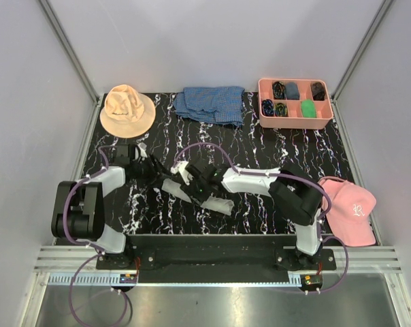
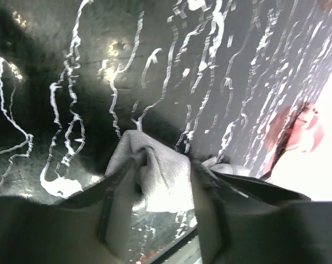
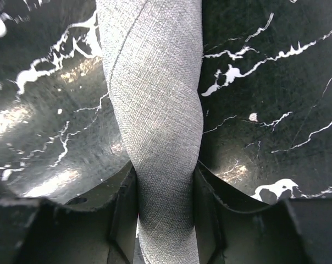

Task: Fold the napkin, place the utensils inside, and roll it up
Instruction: Roll the napkin with the utensil

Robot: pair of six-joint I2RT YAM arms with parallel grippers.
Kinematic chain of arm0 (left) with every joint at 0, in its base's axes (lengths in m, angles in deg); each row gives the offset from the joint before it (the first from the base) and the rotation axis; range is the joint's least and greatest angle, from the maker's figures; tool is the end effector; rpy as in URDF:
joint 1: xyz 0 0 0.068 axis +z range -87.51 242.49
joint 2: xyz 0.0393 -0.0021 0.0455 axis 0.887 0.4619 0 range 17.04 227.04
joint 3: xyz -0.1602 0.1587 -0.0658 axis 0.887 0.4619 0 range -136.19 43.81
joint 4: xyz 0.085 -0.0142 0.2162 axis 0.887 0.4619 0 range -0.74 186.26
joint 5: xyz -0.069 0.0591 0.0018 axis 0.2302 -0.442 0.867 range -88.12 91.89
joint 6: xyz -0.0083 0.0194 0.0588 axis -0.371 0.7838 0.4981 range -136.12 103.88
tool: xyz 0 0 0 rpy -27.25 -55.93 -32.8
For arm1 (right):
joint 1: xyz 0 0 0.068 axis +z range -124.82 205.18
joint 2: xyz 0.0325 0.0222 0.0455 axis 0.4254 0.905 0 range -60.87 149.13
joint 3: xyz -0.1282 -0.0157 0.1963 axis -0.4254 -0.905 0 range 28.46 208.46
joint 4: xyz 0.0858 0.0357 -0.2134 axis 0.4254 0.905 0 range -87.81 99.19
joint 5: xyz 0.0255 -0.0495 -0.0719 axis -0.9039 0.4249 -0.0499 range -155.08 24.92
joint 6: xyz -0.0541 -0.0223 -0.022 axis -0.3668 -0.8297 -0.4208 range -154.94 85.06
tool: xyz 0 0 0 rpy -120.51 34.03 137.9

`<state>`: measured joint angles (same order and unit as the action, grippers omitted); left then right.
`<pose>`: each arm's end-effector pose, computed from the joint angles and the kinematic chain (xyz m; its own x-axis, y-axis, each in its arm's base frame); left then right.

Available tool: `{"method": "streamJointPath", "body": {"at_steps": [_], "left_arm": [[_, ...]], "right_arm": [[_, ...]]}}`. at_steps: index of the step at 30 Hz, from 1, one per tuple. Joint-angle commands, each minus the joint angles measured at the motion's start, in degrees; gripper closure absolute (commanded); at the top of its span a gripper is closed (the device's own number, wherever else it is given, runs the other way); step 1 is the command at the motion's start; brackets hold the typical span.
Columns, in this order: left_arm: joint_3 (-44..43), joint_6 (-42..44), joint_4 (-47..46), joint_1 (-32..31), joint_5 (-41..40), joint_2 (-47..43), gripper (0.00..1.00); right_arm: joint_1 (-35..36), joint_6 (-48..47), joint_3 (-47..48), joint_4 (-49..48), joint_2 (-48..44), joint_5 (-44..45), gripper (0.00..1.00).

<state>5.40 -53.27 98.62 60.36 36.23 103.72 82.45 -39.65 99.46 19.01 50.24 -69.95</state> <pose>0.2537 -0.0362 0.1222 -0.8735 -0.4665 -0.1390 -0.2447 0.6677 -0.7031 0.1964 0.3131 0.1292 -0.3806 -0.7436 -0.5497 -0.8976 0.4401 0.0260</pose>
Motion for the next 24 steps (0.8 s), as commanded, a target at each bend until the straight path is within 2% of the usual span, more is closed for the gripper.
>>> {"method": "streamJointPath", "body": {"at_steps": [1,7,12,19,23,24], "left_arm": [[-4.30,2.33,4.68,1.07,-1.12,-5.45,0.40],[-5.89,5.50,11.37,2.04,-5.08,-12.91,0.29],[-4.83,6.73,14.53,2.13,-6.66,-18.02,0.25],[-2.20,8.40,14.81,3.36,-5.69,-25.31,0.21],[-0.96,9.63,14.89,3.36,-6.31,-28.22,0.18],[-0.79,9.90,14.98,3.45,-6.31,-28.66,0.17]], "right_arm": [[-3.65,6.99,-1.22,3.83,4.29,-13.12,0.57],[-8.93,12.70,0.71,3.92,5.52,-19.48,0.57],[-11.74,20.25,1.24,4.01,5.61,-11.76,0.57],[-13.33,26.77,2.03,4.01,5.61,-5.78,0.56],[-13.42,27.39,2.39,4.10,5.00,-4.63,0.50],[-13.42,27.12,2.65,4.01,4.82,-4.89,0.45]]}}
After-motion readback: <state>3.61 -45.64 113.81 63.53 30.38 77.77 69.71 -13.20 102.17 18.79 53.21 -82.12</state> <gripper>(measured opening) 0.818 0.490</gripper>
